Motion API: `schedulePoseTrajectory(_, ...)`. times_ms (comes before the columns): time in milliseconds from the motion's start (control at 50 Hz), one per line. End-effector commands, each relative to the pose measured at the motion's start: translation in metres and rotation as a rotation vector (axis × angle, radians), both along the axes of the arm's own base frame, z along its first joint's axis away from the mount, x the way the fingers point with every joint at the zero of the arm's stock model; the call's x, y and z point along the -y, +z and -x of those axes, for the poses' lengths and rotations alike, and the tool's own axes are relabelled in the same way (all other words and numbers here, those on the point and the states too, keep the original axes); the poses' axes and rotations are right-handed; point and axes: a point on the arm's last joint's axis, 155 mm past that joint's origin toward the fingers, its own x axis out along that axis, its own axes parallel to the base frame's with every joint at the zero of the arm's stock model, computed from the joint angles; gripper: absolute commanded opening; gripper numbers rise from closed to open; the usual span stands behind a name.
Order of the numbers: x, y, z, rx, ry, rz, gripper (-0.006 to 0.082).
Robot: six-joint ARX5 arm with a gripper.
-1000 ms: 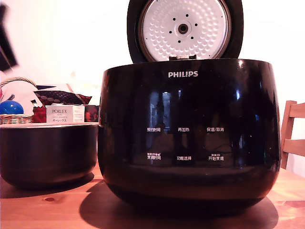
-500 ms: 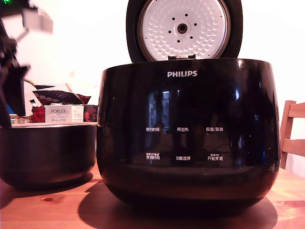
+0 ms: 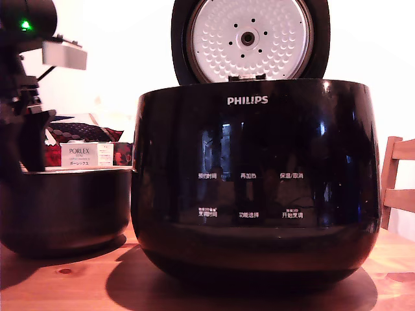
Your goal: Pick up the metallic pot next to the rice cooker
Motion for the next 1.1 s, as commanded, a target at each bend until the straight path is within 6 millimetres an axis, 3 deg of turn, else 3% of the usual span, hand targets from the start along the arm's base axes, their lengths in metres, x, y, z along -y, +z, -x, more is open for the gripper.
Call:
schedulePoseTrajectory(0, 0.002, -0.003, 0.003, -0.013, -0.010, 0.005, 0.0258)
schedulePoseTrajectory(380, 0.002, -0.018, 0.008, -0.075, -0.013, -0.007, 0.0230)
schedulePoseTrajectory(520, 0.002, -0.020, 0.004, -0.058, -0.016, -0.027, 0.0090)
schedulePoseTrajectory(600, 0.000, -0.017, -0.003, -0.027, -0.010, -0.045, -0.0024)
schedulePoseTrajectory(900, 0.001, 0.000, -0.010, 0.000, -0.003, -0.062, -0.0024)
schedulePoseTrajectory(1080, -0.002, 0.021, -0.011, 0.010, 0.020, -0.098, -0.0024)
